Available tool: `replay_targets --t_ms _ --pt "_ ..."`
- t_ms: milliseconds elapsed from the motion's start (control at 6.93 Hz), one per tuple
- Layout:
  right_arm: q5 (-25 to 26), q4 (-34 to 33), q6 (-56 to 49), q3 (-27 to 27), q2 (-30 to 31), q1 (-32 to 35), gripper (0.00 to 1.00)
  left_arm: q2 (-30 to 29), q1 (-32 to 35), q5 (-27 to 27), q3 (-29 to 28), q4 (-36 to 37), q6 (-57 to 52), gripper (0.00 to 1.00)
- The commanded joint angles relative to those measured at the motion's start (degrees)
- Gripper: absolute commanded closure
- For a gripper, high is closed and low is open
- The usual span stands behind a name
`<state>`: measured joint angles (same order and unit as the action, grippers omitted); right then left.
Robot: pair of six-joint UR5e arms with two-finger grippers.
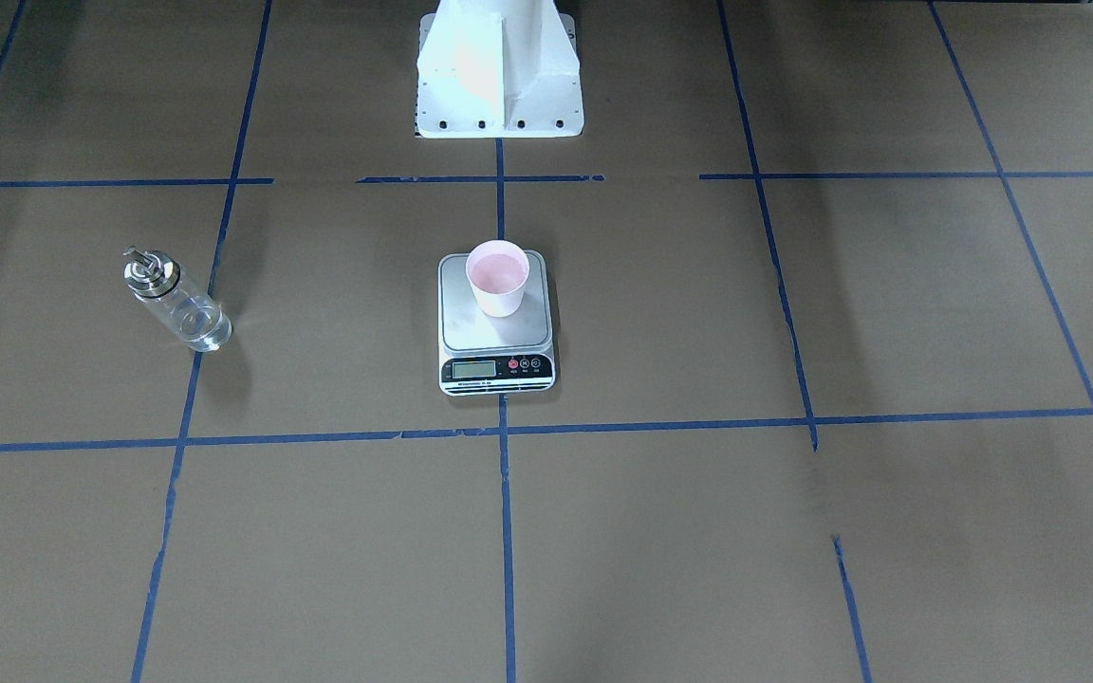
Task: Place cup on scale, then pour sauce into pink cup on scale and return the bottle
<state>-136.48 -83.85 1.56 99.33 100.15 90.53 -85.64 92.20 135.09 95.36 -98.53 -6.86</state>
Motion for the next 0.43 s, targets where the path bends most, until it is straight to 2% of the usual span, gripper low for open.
replay_targets --t_ms 0,289 --pt "0.1 0.0 0.0 0.4 -0.1 0.0 0.0 -0.1 0.0 0.0 0.2 0.0 0.0 0.0" --pt "0.1 0.0 0.1 0.4 -0.1 0.0 0.0 0.0 0.1 0.0 0.2 -0.7 1.0 0.0"
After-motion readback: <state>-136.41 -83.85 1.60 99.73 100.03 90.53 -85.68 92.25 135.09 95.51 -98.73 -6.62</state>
